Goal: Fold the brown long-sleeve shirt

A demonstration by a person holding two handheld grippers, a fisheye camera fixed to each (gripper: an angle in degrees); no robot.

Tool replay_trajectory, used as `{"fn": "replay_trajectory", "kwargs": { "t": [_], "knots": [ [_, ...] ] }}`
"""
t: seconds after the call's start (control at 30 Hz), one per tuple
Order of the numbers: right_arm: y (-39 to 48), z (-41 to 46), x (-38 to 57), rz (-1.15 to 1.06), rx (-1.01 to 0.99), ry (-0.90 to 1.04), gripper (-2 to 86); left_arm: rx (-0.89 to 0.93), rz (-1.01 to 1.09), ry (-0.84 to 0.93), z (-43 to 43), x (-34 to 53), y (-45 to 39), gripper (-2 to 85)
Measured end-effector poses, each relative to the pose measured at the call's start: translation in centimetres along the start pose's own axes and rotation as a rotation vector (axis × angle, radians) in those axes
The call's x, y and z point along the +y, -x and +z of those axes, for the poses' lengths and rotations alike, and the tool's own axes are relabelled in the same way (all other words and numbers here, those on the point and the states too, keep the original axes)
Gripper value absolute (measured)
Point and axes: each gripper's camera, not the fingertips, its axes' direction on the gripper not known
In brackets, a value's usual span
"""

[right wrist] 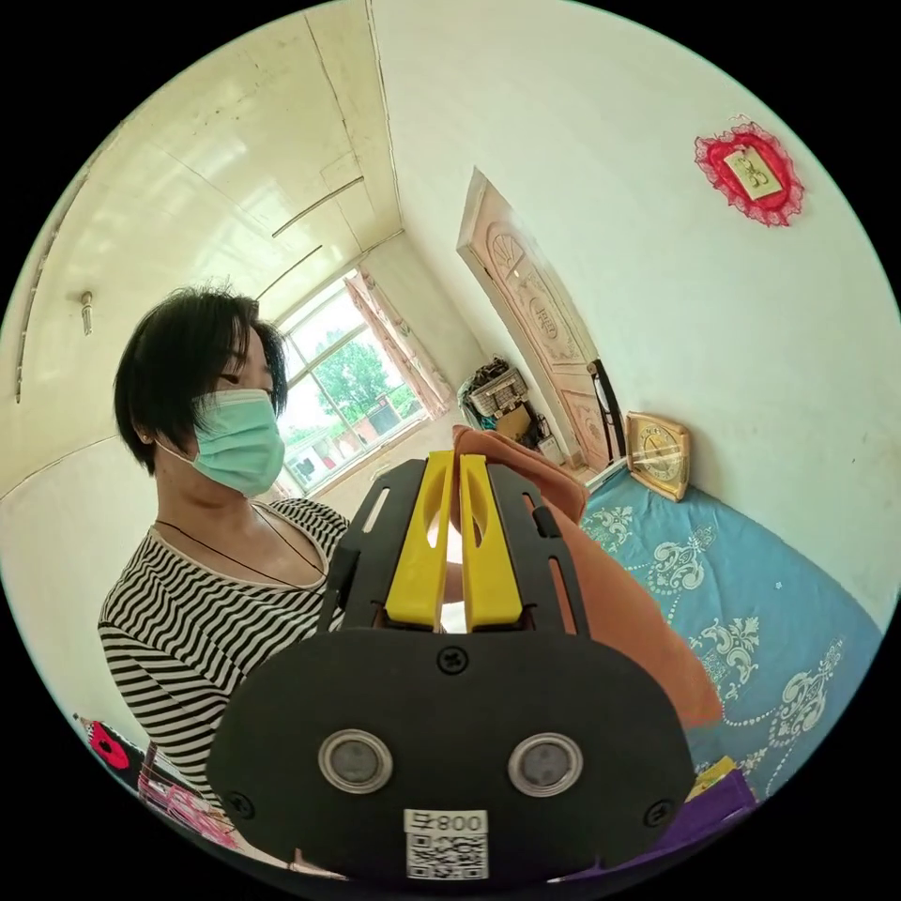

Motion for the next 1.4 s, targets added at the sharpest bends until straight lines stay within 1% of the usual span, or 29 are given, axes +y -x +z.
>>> {"fn": "replay_trajectory", "kwargs": {
  "t": [0.07,0.17,0.27,0.37,0.47,0.6,0.7,0.8,0.87,0.9,0.97,1.03,1.17,1.27,1.4],
  "knots": [
    [0.9,-0.8,-1.0,-0.011,0.008,0.016,0.4,0.074,-0.027,0.03,0.7,1.1,-1.3,15.9],
    [1.5,-2.0,-1.6,-0.007,0.0,0.007,0.4,0.082,-0.045,0.103,1.1,2.7,-3.2,14.9],
    [2.0,-3.2,-1.7,-0.003,-0.011,-0.012,0.4,0.139,-0.037,0.113,0.8,4.3,-5.6,14.7],
    [2.8,-3.8,-1.6,-0.009,-0.013,-0.008,0.4,0.113,-0.011,0.152,0.7,4.2,-8.3,14.7],
    [3.8,-4.5,-1.5,-0.015,-0.015,-0.007,0.4,0.102,-0.004,0.117,-0.4,2.9,-10.6,13.7],
    [5.0,-5.8,-1.3,-0.027,0.01,-0.021,0.4,0.106,0.057,0.112,-2.9,1.6,-13.6,7.6],
    [5.8,-7.5,-0.8,-0.032,0.05,-0.061,0.4,0.091,0.045,0.058,-6.8,2.2,-15.4,4.8],
    [5.9,-10.0,0.3,-0.024,0.085,-0.131,0.3,0.072,-0.012,-0.051,-13.0,4.1,-16.1,3.7],
    [5.7,-11.8,1.5,-0.011,0.127,-0.172,0.3,0.021,-0.044,-0.153,-19.1,6.0,-17.1,2.9],
    [5.6,-12.1,1.8,-0.008,0.14,-0.176,0.3,0.002,-0.051,-0.179,-20.7,6.5,-17.4,2.7],
    [5.0,-12.8,3.1,0.014,0.21,-0.167,0.3,-0.081,-0.077,-0.258,-26.9,8.2,-19.1,2.1],
    [4.3,-12.7,4.0,0.032,0.239,-0.149,0.3,-0.149,-0.1,-0.299,-31.1,9.4,-20.7,1.7],
    [1.9,-11.7,6.3,0.077,0.2,-0.126,0.5,-0.248,-0.123,-0.428,-39.5,12.2,-25.0,1.1],
    [0.8,-11.1,8.1,0.093,0.145,-0.142,0.5,-0.339,-0.112,-0.502,-44.1,14.2,-28.8,0.9],
    [0.9,-10.7,10.1,0.072,0.075,-0.158,0.6,-0.428,-0.069,-0.548,-48.9,16.0,-33.2,0.7]
  ]
}}
